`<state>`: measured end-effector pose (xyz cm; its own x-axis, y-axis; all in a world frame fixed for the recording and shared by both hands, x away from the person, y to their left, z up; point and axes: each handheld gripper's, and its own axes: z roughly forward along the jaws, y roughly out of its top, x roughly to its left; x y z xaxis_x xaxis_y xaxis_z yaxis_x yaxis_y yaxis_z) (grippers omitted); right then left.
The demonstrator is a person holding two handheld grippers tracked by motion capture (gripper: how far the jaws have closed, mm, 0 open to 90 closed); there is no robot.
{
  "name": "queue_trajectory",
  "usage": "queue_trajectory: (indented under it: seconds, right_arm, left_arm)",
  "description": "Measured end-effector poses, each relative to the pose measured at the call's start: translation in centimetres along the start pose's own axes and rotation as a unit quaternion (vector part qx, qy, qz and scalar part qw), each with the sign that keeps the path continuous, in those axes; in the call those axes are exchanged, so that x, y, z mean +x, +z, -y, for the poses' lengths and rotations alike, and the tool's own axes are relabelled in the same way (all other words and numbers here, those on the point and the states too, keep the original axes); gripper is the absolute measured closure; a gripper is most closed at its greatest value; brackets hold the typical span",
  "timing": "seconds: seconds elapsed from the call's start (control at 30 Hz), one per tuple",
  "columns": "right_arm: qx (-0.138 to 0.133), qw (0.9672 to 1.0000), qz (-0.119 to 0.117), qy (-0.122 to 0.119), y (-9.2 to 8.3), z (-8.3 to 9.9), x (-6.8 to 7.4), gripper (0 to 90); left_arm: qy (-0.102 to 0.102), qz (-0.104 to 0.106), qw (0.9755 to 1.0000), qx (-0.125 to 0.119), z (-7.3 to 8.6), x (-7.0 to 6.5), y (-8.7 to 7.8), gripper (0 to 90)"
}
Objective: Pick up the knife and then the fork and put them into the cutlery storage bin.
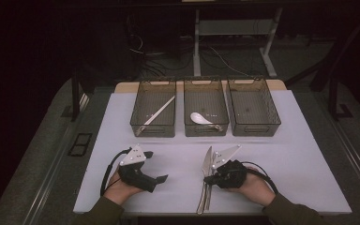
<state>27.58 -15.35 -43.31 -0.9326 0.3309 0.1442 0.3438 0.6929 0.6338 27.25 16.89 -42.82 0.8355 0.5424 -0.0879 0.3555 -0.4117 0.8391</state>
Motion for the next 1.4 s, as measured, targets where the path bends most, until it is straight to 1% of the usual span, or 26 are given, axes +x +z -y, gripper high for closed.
queue_trajectory:
  seconds: [0.07, 0.1, 0.13, 0.17, 0.27, 0.33, 0.4, 0.43, 0.5, 0.53, 0.6, 0.7, 0.8, 0.9, 1.1, 1.17, 1.23, 1.3, 1.33, 1.4]
  right_arm:
    - [0.001, 1.0000, -0.002, -0.002, 0.3, 0.0, 0.1, 89.6]
    - [0.002, 1.0000, -0.002, -0.009, 0.4, 0.0, 0.0, 89.6]
    - [0.006, 0.9999, -0.001, -0.010, 0.5, 0.0, 0.1, 89.6]
    - [0.009, 0.9999, -0.002, -0.008, 0.6, 0.0, 0.2, 89.6]
    - [0.016, 0.9998, -0.002, -0.012, 0.6, 0.1, 0.1, 89.6]
    - [0.019, 0.9998, -0.001, -0.009, 0.6, 0.1, 0.2, 89.7]
    - [0.027, 0.9995, -0.001, -0.013, 0.6, 0.0, 0.4, 89.7]
    - [0.031, 0.9995, 0.000, -0.010, 0.6, 0.0, 0.4, 89.7]
    - [0.036, 0.9993, 0.000, -0.014, 0.7, 0.1, 0.5, 89.8]
    - [0.042, 0.9990, -0.001, -0.011, 0.6, 0.2, 0.7, 89.7]
    - [0.046, 0.9988, 0.000, -0.015, 0.4, 0.4, 0.8, 89.7]
    - [0.056, 0.9983, 0.007, -0.014, -0.2, 0.9, 0.8, 89.7]
    - [0.066, 0.9977, 0.017, -0.008, -0.9, 1.4, 0.6, 89.8]
    - [0.074, 0.9969, 0.027, -0.006, -1.6, 1.9, 0.4, 89.7]
    - [0.094, 0.9936, 0.063, 0.010, -3.2, 3.2, -0.7, 89.8]
    - [0.093, 0.9933, 0.067, 0.017, -3.5, 3.6, -1.0, 89.7]
    - [0.091, 0.9935, 0.065, 0.021, -3.7, 3.7, -1.2, 89.7]
    - [0.080, 0.9944, 0.062, 0.029, -4.1, 3.5, -1.4, 89.5]
    - [0.076, 0.9946, 0.065, 0.029, -4.3, 3.3, -1.5, 88.8]
    - [0.069, 0.9942, 0.069, 0.044, -4.6, 2.9, -1.7, 82.4]
  left_arm:
    - [0.001, 0.000, 1.0000, 0.001, 0.0, 0.0, 0.0, 0.0]
    - [0.001, 0.001, 1.0000, 0.001, -0.1, 0.0, 0.0, 0.0]
    - [0.001, 0.001, 1.0000, 0.000, -0.1, -0.1, 0.0, 0.0]
    - [0.001, 0.001, 1.0000, 0.000, -0.1, -0.1, 0.0, 0.0]
    - [0.001, 0.001, 1.0000, 0.000, -0.1, -0.1, 0.0, 0.0]
    - [0.001, 0.001, 1.0000, -0.001, -0.1, -0.1, 0.1, 0.0]
    - [0.002, 0.001, 1.0000, -0.001, -0.1, -0.1, 0.1, 0.0]
    - [0.002, 0.001, 1.0000, 0.000, -0.1, -0.1, 0.1, 0.0]
    - [0.002, 0.001, 1.0000, -0.001, -0.1, -0.1, 0.1, 0.0]
    - [0.002, 0.001, 1.0000, -0.001, -0.1, -0.1, 0.1, 0.0]
    - [0.002, 0.001, 1.0000, -0.002, -0.1, -0.1, 0.0, 0.0]
    - [0.001, 0.001, 1.0000, -0.002, -0.1, -0.1, 0.1, 0.0]
    - [0.003, 0.001, 1.0000, -0.001, -0.1, -0.1, 0.1, 0.0]
    - [0.005, 0.001, 1.0000, 0.000, -0.1, -0.1, 0.0, 0.0]
    - [0.004, 0.001, 1.0000, 0.000, -0.1, -0.1, 0.1, 0.0]
    - [0.003, 0.002, 1.0000, 0.000, -0.1, -0.1, 0.1, 0.0]
    - [0.004, 0.001, 1.0000, 0.001, -0.1, -0.1, 0.1, 0.0]
    - [0.004, 0.001, 1.0000, 0.000, -0.2, -0.2, 0.1, 0.0]
    - [0.003, 0.001, 1.0000, 0.000, -0.2, -0.2, 0.1, 0.0]
    - [0.003, 0.001, 1.0000, 0.000, -0.1, -0.1, 0.1, 0.0]
